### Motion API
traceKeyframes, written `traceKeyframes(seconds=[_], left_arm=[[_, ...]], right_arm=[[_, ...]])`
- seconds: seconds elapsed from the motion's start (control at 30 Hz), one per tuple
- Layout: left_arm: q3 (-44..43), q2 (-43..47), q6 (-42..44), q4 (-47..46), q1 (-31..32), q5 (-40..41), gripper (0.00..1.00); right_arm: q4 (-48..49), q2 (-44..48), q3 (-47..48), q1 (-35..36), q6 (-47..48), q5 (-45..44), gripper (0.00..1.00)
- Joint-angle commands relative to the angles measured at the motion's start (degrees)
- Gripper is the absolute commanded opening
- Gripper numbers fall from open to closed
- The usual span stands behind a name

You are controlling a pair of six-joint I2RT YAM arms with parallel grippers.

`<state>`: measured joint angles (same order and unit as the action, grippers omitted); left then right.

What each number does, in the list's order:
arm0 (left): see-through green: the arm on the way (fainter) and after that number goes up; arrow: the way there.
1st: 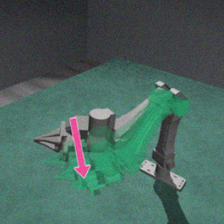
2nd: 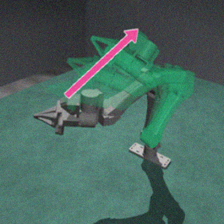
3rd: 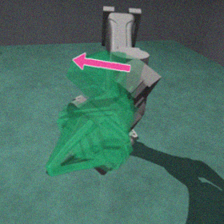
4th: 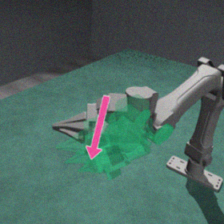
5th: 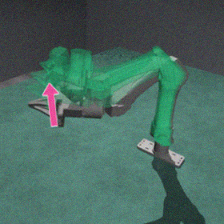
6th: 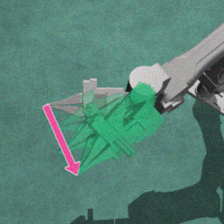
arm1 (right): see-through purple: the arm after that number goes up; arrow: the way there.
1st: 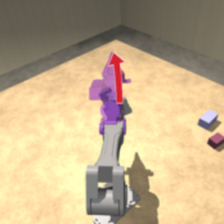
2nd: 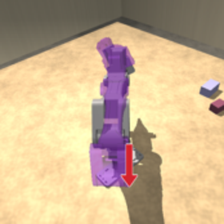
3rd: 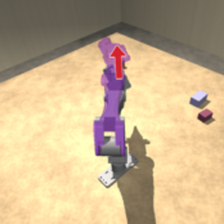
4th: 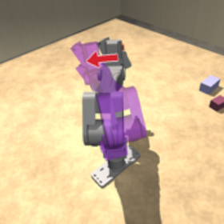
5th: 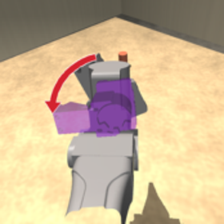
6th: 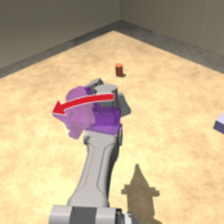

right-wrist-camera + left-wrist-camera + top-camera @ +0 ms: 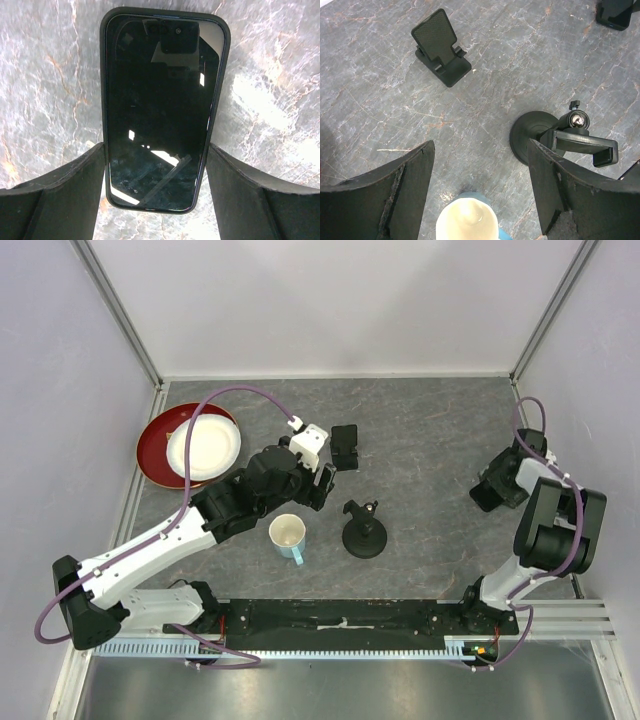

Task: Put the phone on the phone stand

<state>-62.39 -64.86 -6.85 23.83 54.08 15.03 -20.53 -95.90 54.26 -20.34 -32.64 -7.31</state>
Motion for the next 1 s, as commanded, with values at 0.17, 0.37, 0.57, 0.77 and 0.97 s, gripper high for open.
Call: traceKeyframes(seconds=[0.17, 0.37, 0.57, 0.77, 0.97], left_arm=[[-0.45, 0.44, 1.32, -1.51, 0.14, 1.58, 0.80], [-0.45, 0.44, 1.14, -1.51, 0.14, 1.50, 0.80], [-0.36, 0.44, 1.14, -1.51, 0.06, 1.58, 0.80], [-0.36, 0.44, 1.05, -1.60, 0.06, 1.50, 0.80], [-0.45, 0.44, 0.70, -1.60, 0.14, 0.71, 0.80]], right_arm=[[-1.00, 4.75, -4.07, 4.25, 5.04, -1.46, 0.00], [0.93, 13.01, -5.83, 10.22, 7.07, -5.43, 0.00], [3.66, 17.76, -6.71, 13.83, 7.86, -3.24, 0.00], [7.26, 21.01, -8.73, 16.64, 7.33, 0.27, 0.00], [12.79, 28.21, -11.98, 19.19, 8.03, 6.60, 0.00]])
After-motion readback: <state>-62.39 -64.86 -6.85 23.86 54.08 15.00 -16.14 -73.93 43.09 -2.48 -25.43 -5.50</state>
